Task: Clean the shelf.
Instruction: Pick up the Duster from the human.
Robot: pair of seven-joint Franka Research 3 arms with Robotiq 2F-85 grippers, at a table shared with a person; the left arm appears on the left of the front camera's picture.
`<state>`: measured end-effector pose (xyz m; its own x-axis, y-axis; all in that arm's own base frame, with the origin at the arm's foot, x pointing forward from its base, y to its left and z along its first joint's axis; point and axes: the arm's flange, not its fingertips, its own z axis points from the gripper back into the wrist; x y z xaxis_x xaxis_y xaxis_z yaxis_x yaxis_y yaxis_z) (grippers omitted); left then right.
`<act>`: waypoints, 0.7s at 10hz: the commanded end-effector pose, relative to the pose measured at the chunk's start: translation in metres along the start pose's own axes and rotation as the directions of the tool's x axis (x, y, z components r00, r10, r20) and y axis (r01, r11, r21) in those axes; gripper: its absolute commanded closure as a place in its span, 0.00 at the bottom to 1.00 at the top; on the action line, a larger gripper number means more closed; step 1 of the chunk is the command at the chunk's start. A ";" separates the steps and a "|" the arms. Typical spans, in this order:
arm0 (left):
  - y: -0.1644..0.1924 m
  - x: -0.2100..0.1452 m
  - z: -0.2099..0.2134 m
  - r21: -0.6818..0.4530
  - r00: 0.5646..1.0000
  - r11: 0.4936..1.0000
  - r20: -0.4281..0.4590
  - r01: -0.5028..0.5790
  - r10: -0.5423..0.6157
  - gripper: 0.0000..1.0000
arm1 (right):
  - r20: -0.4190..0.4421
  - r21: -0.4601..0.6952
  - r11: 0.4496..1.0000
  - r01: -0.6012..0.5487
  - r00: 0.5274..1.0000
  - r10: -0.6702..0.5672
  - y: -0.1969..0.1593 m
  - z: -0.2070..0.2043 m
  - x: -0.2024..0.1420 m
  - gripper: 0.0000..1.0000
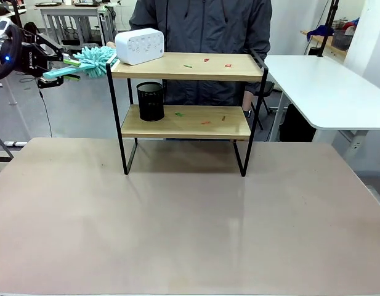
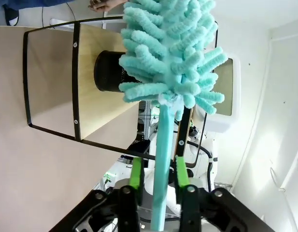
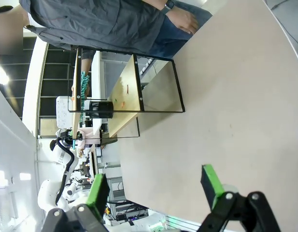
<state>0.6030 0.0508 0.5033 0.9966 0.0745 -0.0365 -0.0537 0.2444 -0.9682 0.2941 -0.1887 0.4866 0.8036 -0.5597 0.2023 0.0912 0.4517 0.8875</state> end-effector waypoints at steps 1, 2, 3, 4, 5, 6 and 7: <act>0.002 -0.009 -0.009 -0.038 1.000 0.999 0.013 0.026 -0.026 1.00 | 0.013 0.022 0.999 -0.027 1.000 0.026 0.000 -0.001 0.002 0.00; 0.005 -0.009 -0.013 -0.046 1.000 0.999 0.003 0.020 -0.020 1.00 | 0.013 0.022 0.999 -0.027 1.000 0.026 0.000 -0.001 0.002 0.00; 0.007 -0.008 -0.015 -0.044 1.000 0.999 0.003 0.016 -0.015 1.00 | 0.013 0.022 0.999 -0.027 1.000 0.026 0.000 -0.001 0.002 0.00; 0.008 -0.009 -0.015 -0.045 1.000 0.999 0.003 0.015 -0.015 1.00 | 0.013 0.022 0.999 -0.027 1.000 0.026 0.000 -0.001 0.002 0.00; 0.006 -0.014 -0.012 -0.053 0.999 0.999 -0.034 0.012 -0.014 1.00 | 0.013 0.022 0.999 -0.027 1.000 0.026 0.000 -0.001 0.002 0.00; 0.003 -0.027 -0.001 -0.069 0.997 0.998 -0.078 0.011 -0.017 1.00 | 0.013 0.022 0.999 -0.027 1.000 0.026 0.000 -0.001 0.002 0.00; -0.005 -0.048 0.018 -0.029 0.996 0.997 -0.046 0.077 -0.078 1.00 | 0.013 0.022 0.999 -0.027 1.000 0.026 0.000 -0.001 0.002 0.00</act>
<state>0.5834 0.0511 0.5000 0.9993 0.0184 -0.0328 -0.0360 0.2121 -0.9766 0.2938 -0.1892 0.4865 0.8031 -0.5605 0.2022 0.0919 0.4518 0.8874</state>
